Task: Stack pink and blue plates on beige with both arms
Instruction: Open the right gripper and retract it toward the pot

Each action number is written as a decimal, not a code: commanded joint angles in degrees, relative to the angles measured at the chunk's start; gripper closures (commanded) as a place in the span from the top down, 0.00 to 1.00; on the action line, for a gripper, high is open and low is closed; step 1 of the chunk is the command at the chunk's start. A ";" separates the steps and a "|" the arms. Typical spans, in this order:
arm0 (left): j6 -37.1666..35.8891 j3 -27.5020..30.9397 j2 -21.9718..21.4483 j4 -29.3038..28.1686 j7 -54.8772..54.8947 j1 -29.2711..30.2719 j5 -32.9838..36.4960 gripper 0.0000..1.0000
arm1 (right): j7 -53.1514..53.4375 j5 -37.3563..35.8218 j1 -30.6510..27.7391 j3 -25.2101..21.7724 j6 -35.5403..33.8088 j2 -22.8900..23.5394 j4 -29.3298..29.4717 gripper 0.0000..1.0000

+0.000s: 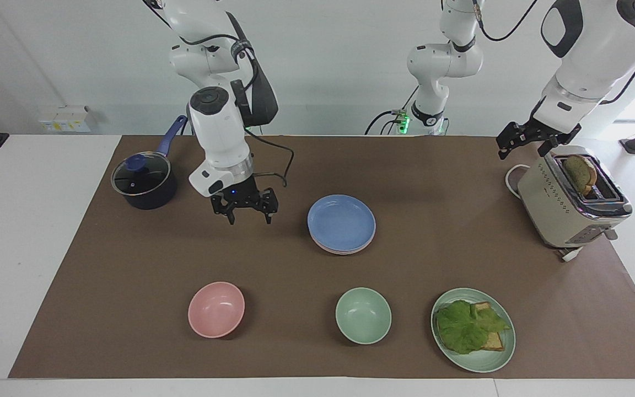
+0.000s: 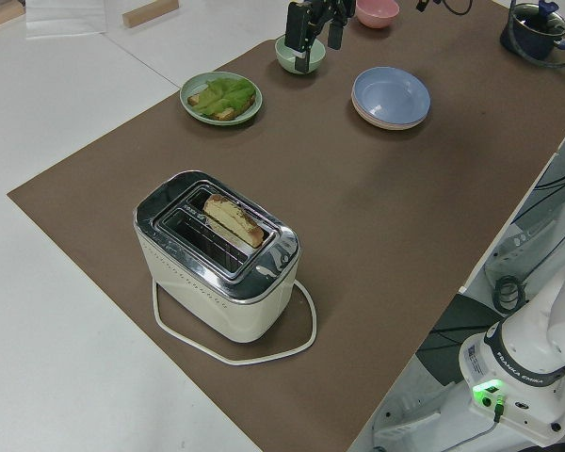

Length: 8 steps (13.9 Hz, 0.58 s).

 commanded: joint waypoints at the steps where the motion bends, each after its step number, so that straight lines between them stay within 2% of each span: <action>1: 0.10 -0.18 -1.21 -1.28 0.31 0.30 0.45 1.00 | 0.88 -2.92 -1.82 0.37 -3.42 -3.38 -0.56 1.00; 5: 0.10 -0.18 -1.21 -1.36 0.23 0.30 0.45 1.00 | 1.06 -2.76 -2.71 0.37 -9.04 -9.62 0.05 1.00; 8: 0.10 -0.18 -1.21 -1.28 0.23 0.30 0.45 1.00 | 0.88 -1.79 -4.81 0.45 -17.82 -11.30 5.49 1.00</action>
